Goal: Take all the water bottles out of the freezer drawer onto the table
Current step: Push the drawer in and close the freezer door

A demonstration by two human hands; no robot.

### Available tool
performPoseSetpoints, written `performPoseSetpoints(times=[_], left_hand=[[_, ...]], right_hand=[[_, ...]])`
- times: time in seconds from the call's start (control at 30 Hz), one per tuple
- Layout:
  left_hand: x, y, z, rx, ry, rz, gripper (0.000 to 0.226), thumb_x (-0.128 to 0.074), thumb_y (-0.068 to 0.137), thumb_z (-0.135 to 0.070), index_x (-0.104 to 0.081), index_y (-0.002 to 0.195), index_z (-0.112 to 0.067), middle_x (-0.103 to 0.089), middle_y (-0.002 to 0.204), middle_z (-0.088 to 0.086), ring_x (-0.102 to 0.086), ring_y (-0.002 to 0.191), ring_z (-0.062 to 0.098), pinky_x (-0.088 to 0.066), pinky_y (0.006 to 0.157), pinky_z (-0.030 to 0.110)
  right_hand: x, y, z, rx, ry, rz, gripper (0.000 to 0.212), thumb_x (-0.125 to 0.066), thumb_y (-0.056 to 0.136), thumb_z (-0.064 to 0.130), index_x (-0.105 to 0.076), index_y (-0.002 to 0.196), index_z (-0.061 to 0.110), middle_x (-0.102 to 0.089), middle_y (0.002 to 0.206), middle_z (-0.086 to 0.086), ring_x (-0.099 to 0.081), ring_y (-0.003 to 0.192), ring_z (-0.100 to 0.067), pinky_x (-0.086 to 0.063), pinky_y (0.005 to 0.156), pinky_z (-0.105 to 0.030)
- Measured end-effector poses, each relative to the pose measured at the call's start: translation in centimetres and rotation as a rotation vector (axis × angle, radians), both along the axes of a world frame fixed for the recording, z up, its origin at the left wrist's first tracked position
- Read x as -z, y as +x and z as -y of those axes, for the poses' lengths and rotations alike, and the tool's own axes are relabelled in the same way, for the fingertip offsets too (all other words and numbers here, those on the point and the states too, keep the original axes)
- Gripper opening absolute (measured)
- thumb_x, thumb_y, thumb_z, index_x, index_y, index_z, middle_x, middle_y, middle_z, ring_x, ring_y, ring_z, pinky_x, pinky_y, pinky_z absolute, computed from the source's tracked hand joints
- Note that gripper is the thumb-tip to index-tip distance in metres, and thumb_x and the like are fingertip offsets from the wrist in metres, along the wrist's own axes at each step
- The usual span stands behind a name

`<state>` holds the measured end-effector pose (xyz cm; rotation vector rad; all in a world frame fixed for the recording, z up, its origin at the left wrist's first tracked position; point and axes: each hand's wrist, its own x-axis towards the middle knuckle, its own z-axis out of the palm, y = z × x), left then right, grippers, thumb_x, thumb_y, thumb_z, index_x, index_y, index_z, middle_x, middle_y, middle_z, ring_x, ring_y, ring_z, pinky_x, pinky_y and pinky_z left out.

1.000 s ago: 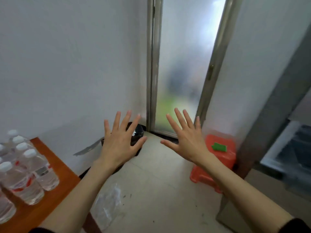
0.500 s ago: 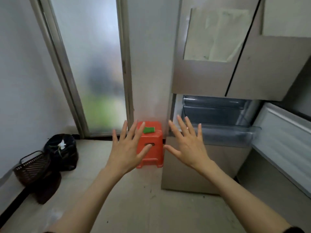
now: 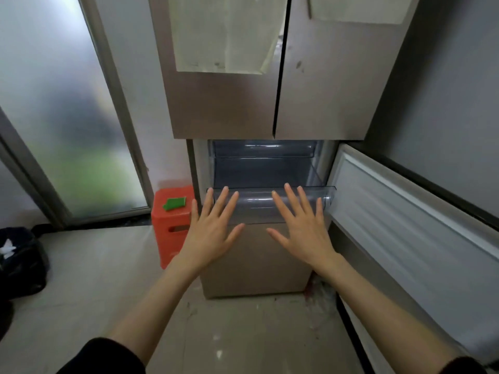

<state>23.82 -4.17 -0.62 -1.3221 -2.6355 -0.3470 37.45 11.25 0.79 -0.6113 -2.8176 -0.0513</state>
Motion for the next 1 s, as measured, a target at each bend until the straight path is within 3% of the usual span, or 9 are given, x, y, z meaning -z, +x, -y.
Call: performPoseSetpoints(times=[0.27, 0.43, 0.53, 0.67, 0.77, 0.87, 0.93, 1.0], left_hand=[[3.8, -3.3, -8.6, 0.046, -0.105, 0.088, 0.068, -0.026, 0.094, -0.054, 0.023, 0.136, -0.033, 0.029, 0.145, -0.005, 0.03, 0.135, 0.02, 0.014, 0.114, 0.044], [7.7, -7.4, -13.7, 0.055, -0.151, 0.106, 0.069, -0.027, 0.095, -0.052, 0.013, 0.145, -0.027, 0.029, 0.144, -0.004, 0.031, 0.132, 0.022, 0.016, 0.11, 0.041], [10.2, -9.5, -15.9, 0.048, -0.206, 0.106, 0.069, -0.024, 0.094, -0.054, 0.019, 0.141, -0.028, 0.031, 0.145, -0.002, 0.031, 0.134, 0.024, 0.018, 0.109, 0.041], [12.9, -12.0, -17.4, 0.04, -0.239, 0.029, 0.072, -0.012, 0.086, -0.06, 0.006, 0.145, -0.024, 0.012, 0.154, 0.005, 0.016, 0.14, 0.031, 0.011, 0.113, 0.05], [14.1, -12.8, -17.9, 0.013, -0.273, -0.057, 0.074, -0.023, 0.085, -0.058, -0.011, 0.147, -0.019, -0.005, 0.156, 0.009, 0.001, 0.143, 0.032, 0.001, 0.113, 0.054], [14.6, -13.9, -18.3, 0.025, -0.239, -0.134, 0.075, -0.028, 0.085, -0.056, -0.008, 0.147, -0.019, 0.006, 0.157, 0.007, 0.005, 0.142, 0.029, 0.003, 0.112, 0.052], [14.5, -14.6, -19.1, 0.026, -0.216, -0.159, 0.079, -0.044, 0.084, -0.053, -0.01, 0.146, -0.017, 0.0, 0.157, 0.008, -0.001, 0.143, 0.031, -0.001, 0.111, 0.053], [14.1, -15.3, -20.3, 0.005, -0.217, -0.162, 0.085, -0.059, 0.078, -0.05, -0.018, 0.144, -0.014, -0.012, 0.153, 0.011, -0.012, 0.142, 0.034, -0.006, 0.11, 0.053]], right_hand=[[4.4, -4.0, -7.9, 0.03, -0.101, 0.08, 0.073, -0.033, 0.093, 0.055, 0.014, 0.145, 0.032, 0.019, 0.155, 0.0, 0.027, 0.135, -0.017, 0.014, 0.11, -0.05], [7.9, -8.5, -13.1, 0.059, -0.139, 0.153, 0.069, -0.03, 0.096, 0.05, 0.013, 0.146, 0.029, 0.021, 0.154, -0.001, 0.026, 0.137, -0.018, 0.011, 0.114, -0.05], [10.2, -10.5, -15.3, 0.072, -0.127, 0.199, 0.07, -0.029, 0.096, 0.051, 0.014, 0.145, 0.028, 0.028, 0.149, 0.0, 0.029, 0.135, -0.019, 0.014, 0.113, -0.051], [12.8, -11.8, -18.0, 0.078, -0.126, 0.203, 0.073, -0.03, 0.095, 0.053, 0.021, 0.14, 0.027, 0.027, 0.149, -0.001, 0.023, 0.139, -0.023, 0.015, 0.113, -0.048], [13.9, -12.2, -19.7, 0.03, -0.051, 0.161, 0.084, -0.05, 0.088, 0.05, 0.002, 0.147, 0.02, -0.002, 0.156, -0.008, -0.001, 0.144, -0.027, 0.003, 0.115, -0.046], [14.6, -13.0, -20.8, -0.002, -0.016, 0.149, 0.09, -0.066, 0.076, 0.049, -0.019, 0.145, 0.015, -0.027, 0.152, -0.013, -0.021, 0.141, -0.029, -0.012, 0.112, -0.048], [14.6, -13.9, -21.7, -0.01, -0.002, 0.152, 0.09, -0.066, 0.077, 0.048, -0.019, 0.145, 0.015, -0.025, 0.152, -0.013, -0.019, 0.141, -0.03, -0.016, 0.114, -0.049], [14.1, -15.0, -22.9, -0.03, -0.012, 0.168, 0.088, -0.06, 0.083, 0.046, -0.007, 0.147, 0.016, -0.007, 0.154, -0.011, -0.004, 0.142, -0.029, -0.008, 0.114, -0.046]])
